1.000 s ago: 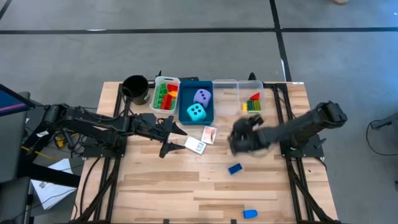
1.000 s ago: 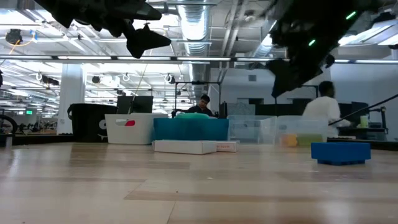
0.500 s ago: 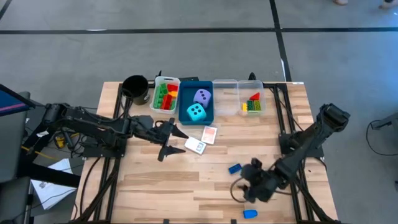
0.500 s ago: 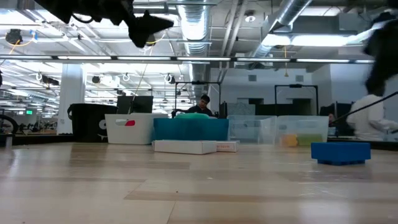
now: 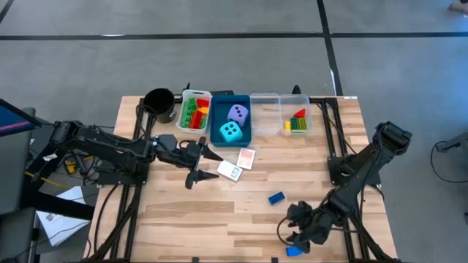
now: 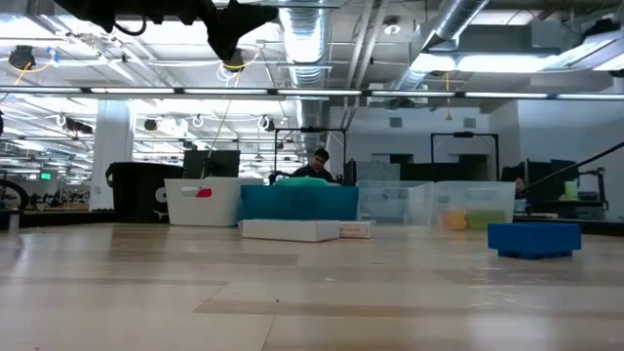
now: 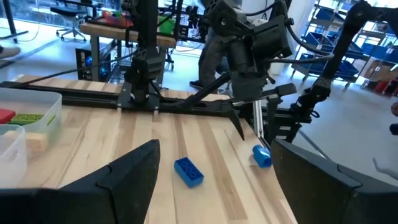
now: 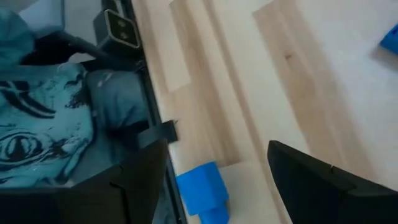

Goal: Pick & Place Toys
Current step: Put the large blue game piece into the white bin

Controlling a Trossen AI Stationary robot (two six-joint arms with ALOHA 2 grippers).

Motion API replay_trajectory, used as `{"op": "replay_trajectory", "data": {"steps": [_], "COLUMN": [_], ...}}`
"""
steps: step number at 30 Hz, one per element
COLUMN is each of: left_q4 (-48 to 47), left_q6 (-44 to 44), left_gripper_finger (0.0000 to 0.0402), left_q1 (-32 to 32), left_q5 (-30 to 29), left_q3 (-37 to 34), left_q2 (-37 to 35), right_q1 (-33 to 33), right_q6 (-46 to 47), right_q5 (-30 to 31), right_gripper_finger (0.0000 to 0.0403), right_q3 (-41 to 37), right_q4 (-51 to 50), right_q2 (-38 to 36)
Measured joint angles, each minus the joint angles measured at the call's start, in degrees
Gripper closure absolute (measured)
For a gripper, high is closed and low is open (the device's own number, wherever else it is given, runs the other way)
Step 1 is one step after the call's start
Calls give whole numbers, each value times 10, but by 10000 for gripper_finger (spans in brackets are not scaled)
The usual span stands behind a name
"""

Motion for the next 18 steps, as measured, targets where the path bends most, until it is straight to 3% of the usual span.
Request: {"op": "replay_trajectory", "data": {"steps": [5,11,14,18], "left_q4": [1,2,2,2], "left_q6": [0,-12,-34,-50], "left_gripper_finger": [105,105,105,105], "left_q1": [0,0,0,-2], "left_q5": [0,0,0,0], "left_q3": [0,0,0,0], "left_q2": [0,0,0,0], "right_q1": [0,19,32,51], "right_q6": [-7,-106,-141,-165], "right_q5": [-41,-41,-41,-59], "right_gripper_finger": [131,133,135,143], "right_q3": [0,10,56,176], "right_q4": [56,153,135,26], "right_q2": [0,1,25,91]}}
